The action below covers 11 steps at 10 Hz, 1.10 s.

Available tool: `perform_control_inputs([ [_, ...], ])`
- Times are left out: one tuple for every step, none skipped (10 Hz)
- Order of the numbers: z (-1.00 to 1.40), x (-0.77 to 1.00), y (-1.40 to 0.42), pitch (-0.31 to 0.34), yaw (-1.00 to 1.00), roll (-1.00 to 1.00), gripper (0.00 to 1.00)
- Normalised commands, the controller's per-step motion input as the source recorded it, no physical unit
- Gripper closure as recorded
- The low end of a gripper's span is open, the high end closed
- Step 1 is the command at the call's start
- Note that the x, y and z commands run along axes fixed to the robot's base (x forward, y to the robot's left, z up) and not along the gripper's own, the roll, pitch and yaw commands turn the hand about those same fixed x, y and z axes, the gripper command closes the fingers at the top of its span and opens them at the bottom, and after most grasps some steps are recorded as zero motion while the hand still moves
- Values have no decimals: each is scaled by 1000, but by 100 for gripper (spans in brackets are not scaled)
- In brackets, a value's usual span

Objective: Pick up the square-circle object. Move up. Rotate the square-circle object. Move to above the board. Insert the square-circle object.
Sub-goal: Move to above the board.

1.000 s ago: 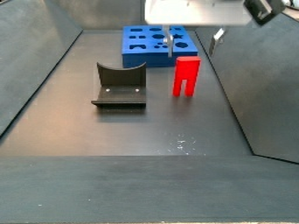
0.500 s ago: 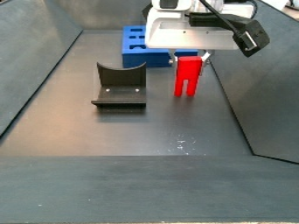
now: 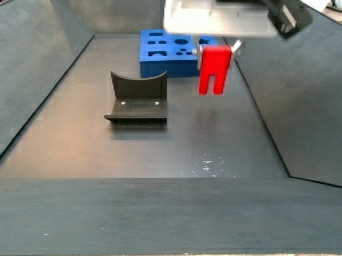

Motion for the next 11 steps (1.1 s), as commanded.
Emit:
perform_control_inputs([
  [1000,15,-144,68,14,238,100],
  [1000,16,-141,68,23,234,100],
  [1000,18,-132,78,35,210,100],
  [1000,21,-125,82,35,179,100],
  [1000,22,-115,86,33,159,100],
  [1000,24,-106,88,38,146,100],
  [1000,26,-101,86,40,136,100],
  [1000,28,-94,85,42,122,100],
  [924,28,-76,84,41,111,100],
  [684,24,-47,85,41,96,100],
  [504,22,-30,86,40,85,100],
])
